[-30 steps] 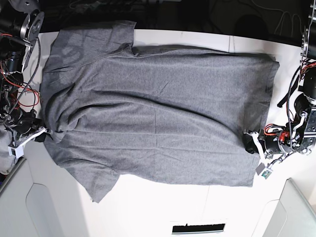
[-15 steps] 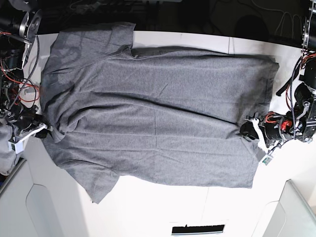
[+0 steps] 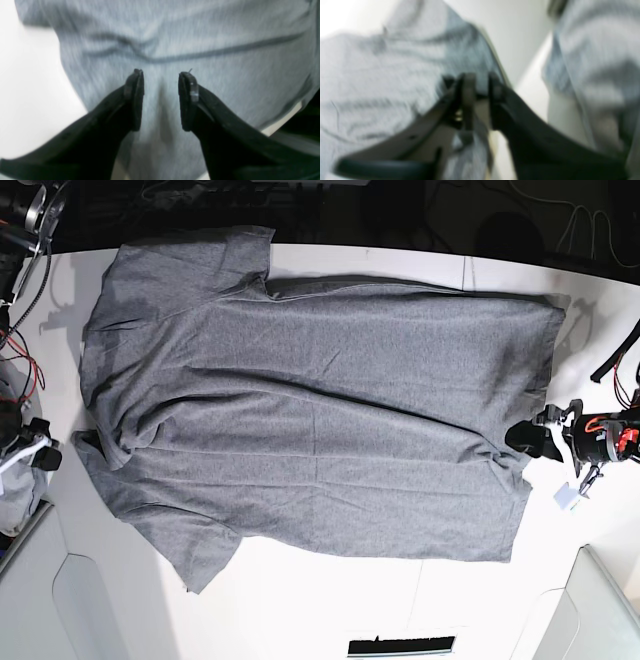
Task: Layout the t-shirt on the table in an organized manner, then fold the t-shirt properly
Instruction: 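Release the hem with the left gripper and regrasp the shirt side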
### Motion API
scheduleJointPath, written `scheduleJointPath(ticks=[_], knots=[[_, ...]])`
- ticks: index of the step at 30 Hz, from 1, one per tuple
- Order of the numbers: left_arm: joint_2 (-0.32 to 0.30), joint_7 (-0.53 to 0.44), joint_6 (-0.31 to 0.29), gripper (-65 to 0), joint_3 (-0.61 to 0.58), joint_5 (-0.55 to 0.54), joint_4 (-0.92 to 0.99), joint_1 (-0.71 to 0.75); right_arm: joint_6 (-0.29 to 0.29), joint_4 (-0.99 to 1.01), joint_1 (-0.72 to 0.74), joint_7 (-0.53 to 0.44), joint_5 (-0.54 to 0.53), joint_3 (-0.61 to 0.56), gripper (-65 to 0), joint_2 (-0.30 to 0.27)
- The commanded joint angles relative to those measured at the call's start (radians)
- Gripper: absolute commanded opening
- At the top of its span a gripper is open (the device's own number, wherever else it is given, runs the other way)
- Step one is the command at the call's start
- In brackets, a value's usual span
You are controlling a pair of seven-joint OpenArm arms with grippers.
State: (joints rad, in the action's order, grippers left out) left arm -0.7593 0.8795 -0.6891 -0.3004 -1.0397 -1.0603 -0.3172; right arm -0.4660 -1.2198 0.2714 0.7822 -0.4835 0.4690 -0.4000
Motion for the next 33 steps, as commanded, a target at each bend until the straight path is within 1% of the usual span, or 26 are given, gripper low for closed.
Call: scheduleJointPath(ticks=[1,3,5,9,10,11,12,13,15,17,20,21,24,27,29,31,33], knots=[[-0.024,-0.013,-0.009,-39.1,0.007,-0.019,-0.032,-0.011,-0.017,-0.025,0.000,-0.006,-0.039,0.009,-47.0,-0.025],[-0.029,-0.013,-0.009,-39.1,0.007,-0.019,-0.073,0.021,-0.041,-0.031,-0.040,0.018,-0.083,0.017,-47.0,-0.040],[-0.031,-0.013,-0.009,-39.1,0.007,-0.019,-0.117,0.057,-0.053,-0.039,-0.091,0.038,-0.138,0.035,-47.0,-0.053],[-0.033,-0.016,-0.009,-39.1,0.019,-0.011,-0.174,0.140,-0.092,-0.061,-0.203,0.061,-0.246,0.092,-47.0,-0.057],[-0.033,-0.019,-0.009,-39.2,0.027,-0.009,-0.180,0.159,-0.093,-0.066,-0.228,0.061,-0.277,0.101,-47.8,-0.056],[-0.031,-0.019,-0.009,-39.2,0.037,-0.008,-0.183,0.174,-0.093,-0.067,-0.251,0.064,-0.307,0.106,-51.0,-0.056],[-0.028,-0.019,-0.009,-39.2,0.050,-0.006,-0.184,0.188,-0.103,-0.067,-0.269,0.064,-0.314,0.106,-56.9,-0.053],[-0.023,-0.020,-0.009,-39.2,0.063,-0.004,-0.184,0.201,-0.104,-0.067,-0.285,0.064,-0.315,0.106,-65.0,-0.049],[-0.016,-0.026,-0.009,-39.2,0.087,-0.002,-0.184,0.225,-0.105,-0.067,-0.317,0.066,-0.338,0.106,-65.0,-0.039],[-0.007,-0.029,-0.009,-39.2,0.103,0.006,-0.184,0.245,-0.122,-0.067,-0.336,0.072,-0.364,0.106,-65.0,-0.029],[0.008,-0.038,-0.009,-39.2,0.111,0.032,-0.184,0.261,-0.124,-0.067,-0.335,0.100,-0.380,0.105,-65.0,-0.001],[0.014,-0.038,-0.009,-39.2,0.111,0.039,-0.184,0.266,-0.133,-0.067,-0.335,0.101,-0.388,0.105,-65.0,0.009],[0.039,-0.079,-0.009,-39.2,0.111,0.099,-0.184,0.285,-0.133,-0.067,-0.335,0.100,-0.370,0.100,-65.0,0.047],[0.072,-0.123,-0.009,-39.2,0.111,0.187,-0.182,0.305,-0.130,-0.064,-0.335,0.088,-0.290,0.058,-65.0,0.074],[0.100,-0.124,-0.009,-39.2,0.111,0.219,-0.182,0.310,-0.121,-0.048,-0.333,0.066,-0.230,0.006,-65.0,0.076],[0.127,-0.124,-0.009,-39.2,0.111,0.250,-0.182,0.309,-0.119,-0.028,-0.329,0.021,-0.158,-0.046,-65.0,0.067],[0.149,-0.126,-0.009,-39.2,0.111,0.288,-0.182,0.309,-0.096,-0.016,-0.329,-0.037,-0.097,-0.082,-65.0,0.058]])
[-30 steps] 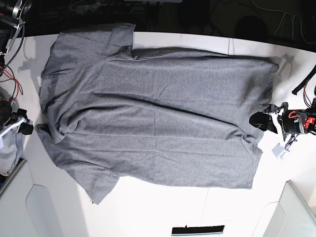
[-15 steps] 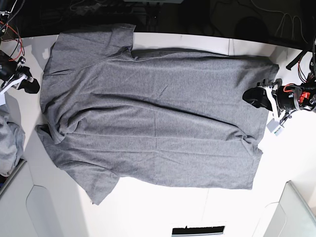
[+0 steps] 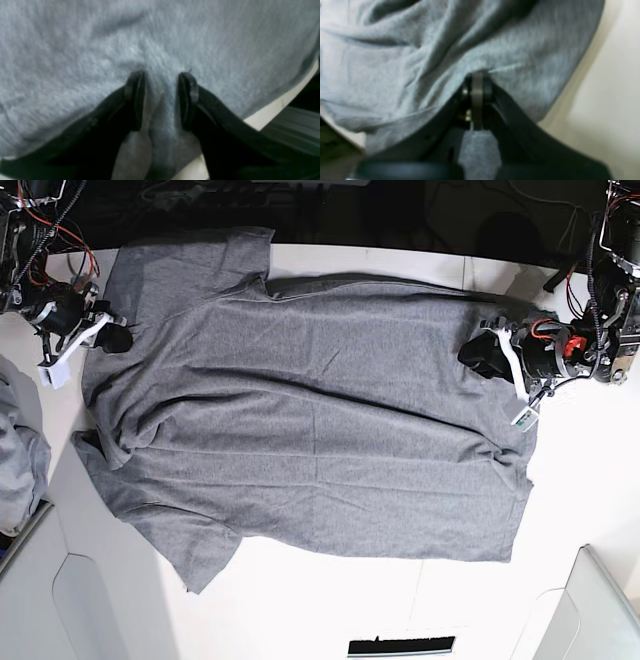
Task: Layout the t-shirt on the table in an organized manner, then fold the t-shirt properly
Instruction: 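Release the hem with the left gripper and regrasp the shirt side, then pull the shirt side with the left gripper toward its edge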
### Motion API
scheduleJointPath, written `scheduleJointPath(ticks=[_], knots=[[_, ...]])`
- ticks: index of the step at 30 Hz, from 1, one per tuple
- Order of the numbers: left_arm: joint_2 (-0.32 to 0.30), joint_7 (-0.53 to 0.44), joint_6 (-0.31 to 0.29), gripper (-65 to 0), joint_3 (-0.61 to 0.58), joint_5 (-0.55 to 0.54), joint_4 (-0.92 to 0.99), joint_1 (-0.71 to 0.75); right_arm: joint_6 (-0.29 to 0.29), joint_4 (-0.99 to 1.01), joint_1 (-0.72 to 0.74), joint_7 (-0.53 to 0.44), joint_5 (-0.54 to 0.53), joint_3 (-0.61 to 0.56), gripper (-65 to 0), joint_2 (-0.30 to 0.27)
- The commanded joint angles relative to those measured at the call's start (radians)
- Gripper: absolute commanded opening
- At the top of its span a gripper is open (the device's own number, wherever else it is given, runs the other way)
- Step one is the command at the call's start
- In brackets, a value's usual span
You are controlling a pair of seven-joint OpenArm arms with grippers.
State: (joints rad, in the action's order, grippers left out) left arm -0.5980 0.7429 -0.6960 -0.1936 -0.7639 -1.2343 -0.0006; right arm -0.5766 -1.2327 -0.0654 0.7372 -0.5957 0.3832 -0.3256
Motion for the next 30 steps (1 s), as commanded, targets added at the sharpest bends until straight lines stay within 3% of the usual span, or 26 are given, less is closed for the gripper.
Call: scheduleJointPath(ticks=[1,4,7,10,18,24,30], knots=[[-0.004,0.000,-0.002,-39.2,0.004,0.035,-0.008,-0.008,0.021,0.000,0.008,-0.019,0.040,-0.006,-65.0,-0.019],[0.008,-0.065,-0.002,-39.2,0.004,0.132,-0.006,-0.008,0.024,0.021,0.029,-0.058,0.081,-0.012,-65.0,-0.024],[0.008,-0.153,0.053,-39.2,0.004,0.233,0.013,-0.023,0.024,0.083,0.100,-0.061,0.135,-0.012,-65.0,-0.024],[0.013,-0.176,0.084,-39.2,0.004,0.301,0.064,-0.066,0.023,0.190,0.198,-0.085,0.174,-0.012,-65.0,-0.033],[0.016,-0.174,0.085,-39.2,0.004,0.319,0.159,-0.152,0.023,0.340,0.369,-0.108,0.159,-0.012,-65.0,-0.057],[0.006,-0.069,0.013,-39.2,0.004,0.177,0.089,-0.151,0.022,0.270,0.372,-0.041,0.082,-0.002,-65.0,-0.062],[-0.103,-0.054,-0.002,-39.1,0.005,0.000,-0.051,-0.113,0.015,0.075,0.326,0.117,-0.015,0.050,-65.0,-0.064]])
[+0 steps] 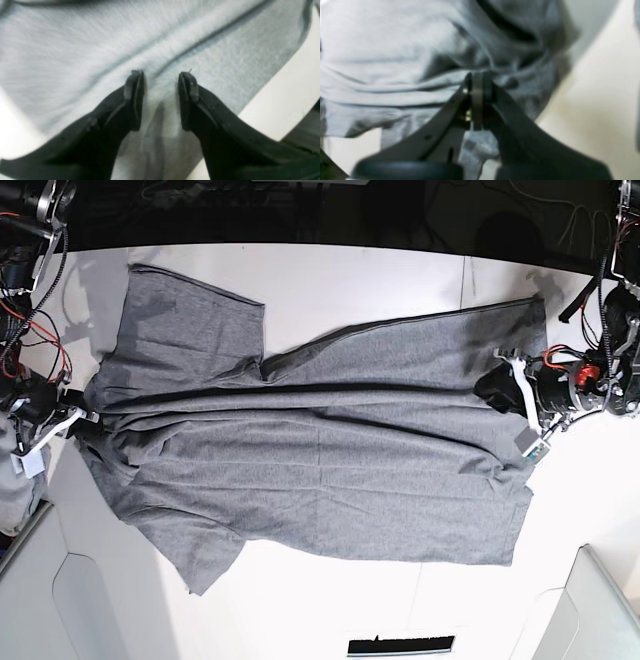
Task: Layout the t-shirt on the table in an organized manner, then fold the t-shirt properly
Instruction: 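Pull the shirt side with the left gripper toward its edge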
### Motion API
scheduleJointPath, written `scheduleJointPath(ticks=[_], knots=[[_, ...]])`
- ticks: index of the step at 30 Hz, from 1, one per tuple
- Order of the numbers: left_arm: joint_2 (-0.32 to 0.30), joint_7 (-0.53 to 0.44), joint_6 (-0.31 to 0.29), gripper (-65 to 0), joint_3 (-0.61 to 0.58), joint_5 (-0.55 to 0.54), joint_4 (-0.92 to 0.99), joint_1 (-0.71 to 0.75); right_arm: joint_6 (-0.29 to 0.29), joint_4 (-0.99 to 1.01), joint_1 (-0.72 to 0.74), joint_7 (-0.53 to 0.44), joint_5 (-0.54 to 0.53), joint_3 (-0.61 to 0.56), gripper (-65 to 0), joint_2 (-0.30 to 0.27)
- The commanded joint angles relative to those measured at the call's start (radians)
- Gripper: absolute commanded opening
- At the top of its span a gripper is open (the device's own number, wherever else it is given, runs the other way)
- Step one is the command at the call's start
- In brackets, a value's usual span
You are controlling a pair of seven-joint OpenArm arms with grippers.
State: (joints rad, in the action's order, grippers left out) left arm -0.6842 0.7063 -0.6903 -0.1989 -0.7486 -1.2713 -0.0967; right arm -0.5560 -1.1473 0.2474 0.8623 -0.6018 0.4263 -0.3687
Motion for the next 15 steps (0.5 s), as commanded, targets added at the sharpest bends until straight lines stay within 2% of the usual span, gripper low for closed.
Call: scheduleJointPath(ticks=[1,3,4,8,11,15], knots=[[-0.034,-0.012,-0.008,-39.1,0.011,-0.029,-0.032,-0.014,-0.005,-0.034,0.002,0.011,-0.018,0.012,-61.6,-0.026],[-0.059,0.019,-0.008,-39.1,0.011,-0.073,-0.051,-0.014,-0.005,-0.062,-0.033,0.021,-0.049,0.013,-52.1,-0.045],[-0.068,0.037,-0.008,-39.0,0.011,-0.096,-0.054,-0.014,-0.005,-0.072,-0.056,0.022,-0.072,0.013,-49.9,-0.057],[-0.101,0.072,-0.008,-30.8,0.021,-0.154,-0.054,0.020,-0.009,-0.111,-0.166,0.040,-0.141,0.013,-49.6,-0.111],[-0.103,0.074,-0.008,-30.1,0.076,-0.158,-0.054,0.074,-0.009,-0.141,-0.258,0.040,-0.171,0.014,-49.6,-0.138],[-0.103,0.085,-0.008,-30.1,0.191,-0.201,-0.054,0.157,-0.009,-0.159,-0.342,0.040,-0.185,0.021,-49.5,-0.141]])
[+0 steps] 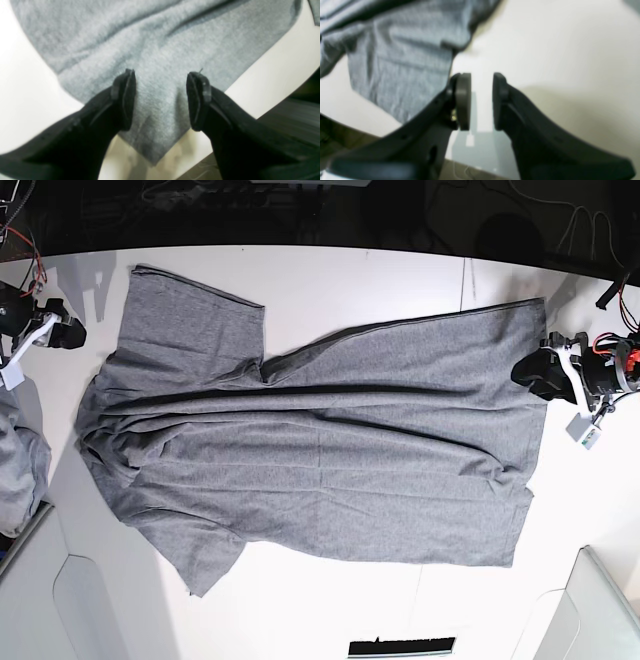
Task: Layout the t-shirt on the table in an organized manner, then fold the t-shirt properly
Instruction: 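Pull the shirt side with the left gripper toward its edge, then grasp the shirt corner with the right gripper and pull it outward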
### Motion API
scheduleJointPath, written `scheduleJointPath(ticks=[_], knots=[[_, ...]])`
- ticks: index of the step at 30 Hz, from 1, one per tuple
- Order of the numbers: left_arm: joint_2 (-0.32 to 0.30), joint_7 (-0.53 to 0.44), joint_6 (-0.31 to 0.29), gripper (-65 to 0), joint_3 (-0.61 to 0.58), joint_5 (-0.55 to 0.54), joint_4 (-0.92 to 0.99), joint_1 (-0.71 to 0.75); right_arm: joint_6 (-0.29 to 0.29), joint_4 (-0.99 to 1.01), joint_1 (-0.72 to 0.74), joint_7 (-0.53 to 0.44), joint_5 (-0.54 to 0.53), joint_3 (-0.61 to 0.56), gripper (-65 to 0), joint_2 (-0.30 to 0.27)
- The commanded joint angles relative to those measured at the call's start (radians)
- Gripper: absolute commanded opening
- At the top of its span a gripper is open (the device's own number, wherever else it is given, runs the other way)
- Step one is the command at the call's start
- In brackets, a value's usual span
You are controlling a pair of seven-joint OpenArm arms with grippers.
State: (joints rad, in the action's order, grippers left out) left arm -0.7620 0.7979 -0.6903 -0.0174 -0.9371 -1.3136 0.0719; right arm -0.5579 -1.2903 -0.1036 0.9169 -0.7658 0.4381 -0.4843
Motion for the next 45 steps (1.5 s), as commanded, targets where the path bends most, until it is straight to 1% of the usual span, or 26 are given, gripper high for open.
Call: scheduleJointPath(ticks=[1,2,3,6,7,8,10,13,18,22,28,30,32,36,39,41,43,45], knots=[[-0.025,-0.003,-0.008,-30.1,0.040,-0.014,-0.011,0.012,-0.007,-0.016,-0.007,-0.015,-0.023,0.009,-49.5,-0.025],[-0.025,0.000,-0.008,-30.1,0.071,-0.014,-0.011,0.037,-0.008,-0.016,-0.023,-0.015,-0.029,0.009,-49.5,-0.025],[-0.024,0.005,-0.008,-30.1,0.098,-0.018,-0.011,0.063,-0.008,-0.016,-0.035,-0.015,-0.036,0.009,-47.8,-0.025],[-0.021,0.007,-0.008,-30.1,0.168,-0.021,-0.011,0.129,-0.012,-0.016,-0.057,-0.011,-0.058,0.009,-39.0,-0.024],[-0.018,0.005,0.006,-30.1,0.191,-0.017,-0.010,0.150,-0.023,-0.016,-0.059,-0.004,-0.059,0.009,-37.2,-0.024],[-0.014,-0.002,0.014,-30.1,0.216,-0.016,-0.007,0.168,-0.023,-0.016,-0.060,0.007,-0.068,0.009,-36.7,-0.024],[-0.002,-0.010,0.021,-30.1,0.259,-0.017,0.000,0.203,-0.023,-0.016,-0.061,0.014,-0.072,0.009,-36.8,-0.022],[0.034,-0.008,0.020,-30.1,0.303,-0.017,0.016,0.237,-0.024,-0.016,-0.060,0.015,-0.081,0.008,-36.8,-0.006],[0.093,-0.010,0.019,-30.1,0.304,-0.016,0.055,0.244,-0.030,-0.016,-0.058,0.023,-0.080,0.005,-36.8,0.040],[0.124,-0.021,0.020,-30.1,0.304,0.003,0.074,0.244,-0.031,-0.016,-0.060,0.028,-0.092,0.005,-36.8,0.084],[0.134,-0.043,0.020,-30.1,0.304,0.023,0.074,0.244,-0.034,-0.016,-0.058,0.034,-0.106,0.003,-36.8,0.145],[0.138,-0.068,0.021,-30.1,0.304,0.058,0.074,0.244,-0.034,-0.016,-0.058,0.034,-0.107,0.002,-36.8,0.160],[0.142,-0.089,0.031,-30.1,0.304,0.098,0.074,0.241,-0.034,-0.016,-0.058,0.035,-0.109,-0.002,-36.8,0.170],[0.142,-0.142,0.078,-30.1,0.304,0.144,0.074,0.241,-0.035,-0.016,-0.058,0.035,-0.109,-0.011,-36.8,0.177],[0.145,-0.148,0.078,-30.1,0.304,0.167,0.074,0.241,-0.035,-0.016,-0.058,0.034,-0.110,-0.012,-36.8,0.184],[0.151,-0.148,0.081,-30.1,0.304,0.203,0.074,0.241,-0.035,-0.016,-0.058,0.034,-0.115,-0.020,-37.1,0.189],[0.162,-0.143,0.081,-30.1,0.304,0.226,0.074,0.241,-0.034,-0.016,-0.057,0.034,-0.117,-0.038,-39.3,0.192],[0.179,-0.143,0.081,-30.1,0.304,0.250,0.073,0.241,-0.034,-0.016,-0.057,0.034,-0.116,-0.061,-44.2,0.198]])
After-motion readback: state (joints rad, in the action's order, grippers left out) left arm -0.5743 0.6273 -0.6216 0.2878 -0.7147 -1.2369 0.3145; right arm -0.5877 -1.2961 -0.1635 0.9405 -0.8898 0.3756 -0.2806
